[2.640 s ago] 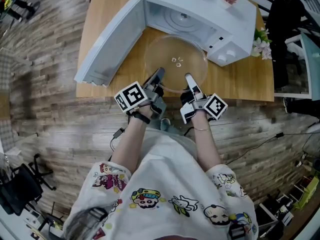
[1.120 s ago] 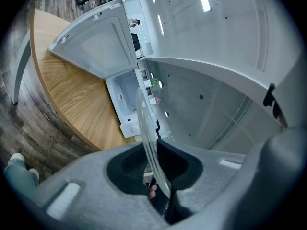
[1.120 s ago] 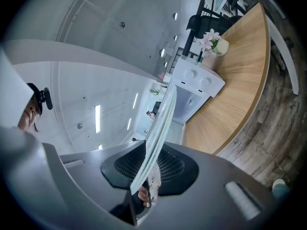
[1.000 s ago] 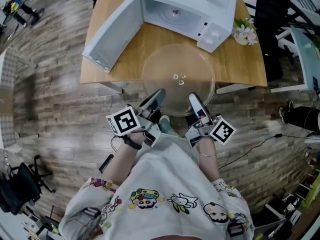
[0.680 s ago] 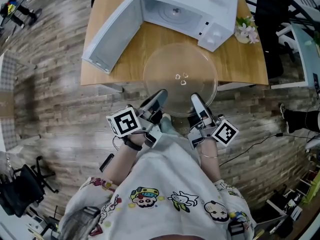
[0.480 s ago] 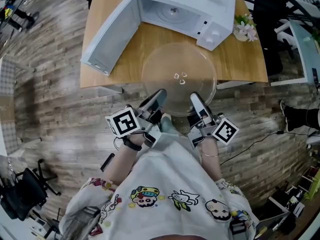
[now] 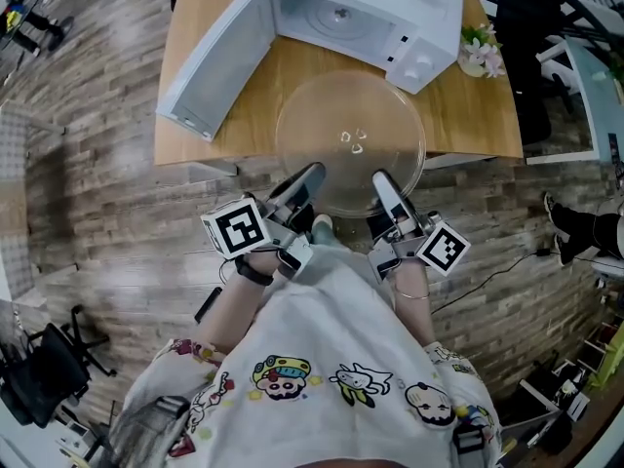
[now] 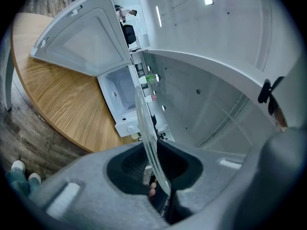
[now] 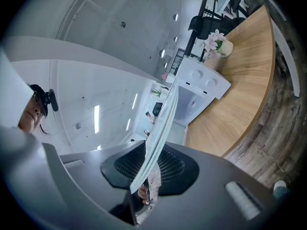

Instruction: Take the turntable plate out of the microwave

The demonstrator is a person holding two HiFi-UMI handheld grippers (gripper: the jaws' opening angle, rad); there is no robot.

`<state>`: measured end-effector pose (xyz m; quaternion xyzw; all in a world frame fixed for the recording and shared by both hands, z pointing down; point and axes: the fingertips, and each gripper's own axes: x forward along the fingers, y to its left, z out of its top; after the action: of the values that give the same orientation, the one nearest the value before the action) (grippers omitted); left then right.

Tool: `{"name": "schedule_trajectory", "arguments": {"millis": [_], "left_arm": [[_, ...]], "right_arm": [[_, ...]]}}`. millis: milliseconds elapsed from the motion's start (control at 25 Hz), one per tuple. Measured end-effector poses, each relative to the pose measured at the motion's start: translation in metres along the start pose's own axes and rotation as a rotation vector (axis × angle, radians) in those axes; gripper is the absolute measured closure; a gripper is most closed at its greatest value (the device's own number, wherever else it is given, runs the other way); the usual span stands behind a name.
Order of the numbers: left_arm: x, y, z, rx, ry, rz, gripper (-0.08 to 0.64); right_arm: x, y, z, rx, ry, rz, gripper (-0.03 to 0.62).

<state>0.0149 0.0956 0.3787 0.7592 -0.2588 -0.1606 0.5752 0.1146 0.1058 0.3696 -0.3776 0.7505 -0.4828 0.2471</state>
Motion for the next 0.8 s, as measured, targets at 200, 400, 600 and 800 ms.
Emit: {"name": "schedule_trajectory", "arguments": {"millis": [200, 400, 600, 800], "left_arm": [[-0.0022, 0.0022, 0.0048, -0.021, -0.009, 0.014, 0.509], [-0.0024, 0.0001, 0.0077, -0.015, -0.015, 0.01, 0.508], [-0.0027, -0.001, 0.009, 0.001, -0.016, 0.015, 0.508], [-0.0036, -0.0009, 0.0109, 0.025, -0.022, 0.015, 0.508]], "right_arm": [[0.0061, 0.001, -0.0005, 0.001, 0.008, 0.003, 0.502], [0.0088, 0.0028, -0.0002, -0.001, 0.014, 0.01, 0.5], [0.0094, 0.0033, 0.0004, 0.001, 0.014, 0.013, 0.5], [0.0103, 0.0024, -0.0021, -0.001, 0.022, 0.016, 0.497]]}}
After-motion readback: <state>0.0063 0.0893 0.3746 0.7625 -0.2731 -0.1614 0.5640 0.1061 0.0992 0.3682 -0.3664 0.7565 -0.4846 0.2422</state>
